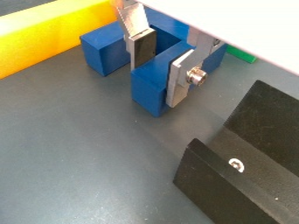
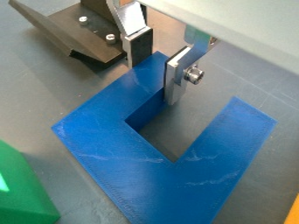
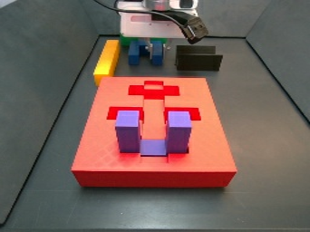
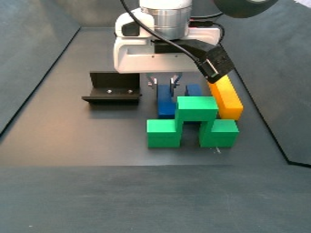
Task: Pick up the blue object. Move up. Place the blue object on the fixture. Regrasp the blue object. Move to above the board. Insert the blue object.
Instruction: Pick up the blue object.
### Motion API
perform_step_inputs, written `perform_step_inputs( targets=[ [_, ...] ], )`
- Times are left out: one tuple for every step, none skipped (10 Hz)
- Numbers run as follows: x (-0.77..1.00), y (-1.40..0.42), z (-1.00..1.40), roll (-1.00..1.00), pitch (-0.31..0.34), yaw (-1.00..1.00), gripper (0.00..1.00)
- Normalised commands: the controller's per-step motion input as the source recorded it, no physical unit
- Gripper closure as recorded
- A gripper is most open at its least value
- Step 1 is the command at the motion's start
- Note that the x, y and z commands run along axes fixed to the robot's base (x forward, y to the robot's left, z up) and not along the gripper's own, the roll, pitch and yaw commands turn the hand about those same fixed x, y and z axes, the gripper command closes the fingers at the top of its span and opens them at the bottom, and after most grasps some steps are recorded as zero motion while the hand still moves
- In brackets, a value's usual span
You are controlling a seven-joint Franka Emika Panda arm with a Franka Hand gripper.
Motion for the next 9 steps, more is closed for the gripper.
perform_step_inputs(
  targets=[
    [0.00,0.00,0.00,0.00,0.000,0.00,1.00],
    [0.00,0.00,0.00,0.00,0.000,0.00,1.00],
    [0.00,0.00,0.00,0.00,0.000,0.00,1.00],
    [0.00,0.00,0.00,0.00,0.000,0.00,1.00],
    [0.00,0.00,0.00,0.00,0.000,0.00,1.00],
    [0.00,0.00,0.00,0.00,0.000,0.00,1.00],
    [0.00,0.00,0.00,0.00,0.000,0.00,1.00],
    [0.00,0.00,0.00,0.00,0.000,0.00,1.00],
    [0.00,0.00,0.00,0.00,0.000,0.00,1.00]
  ],
)
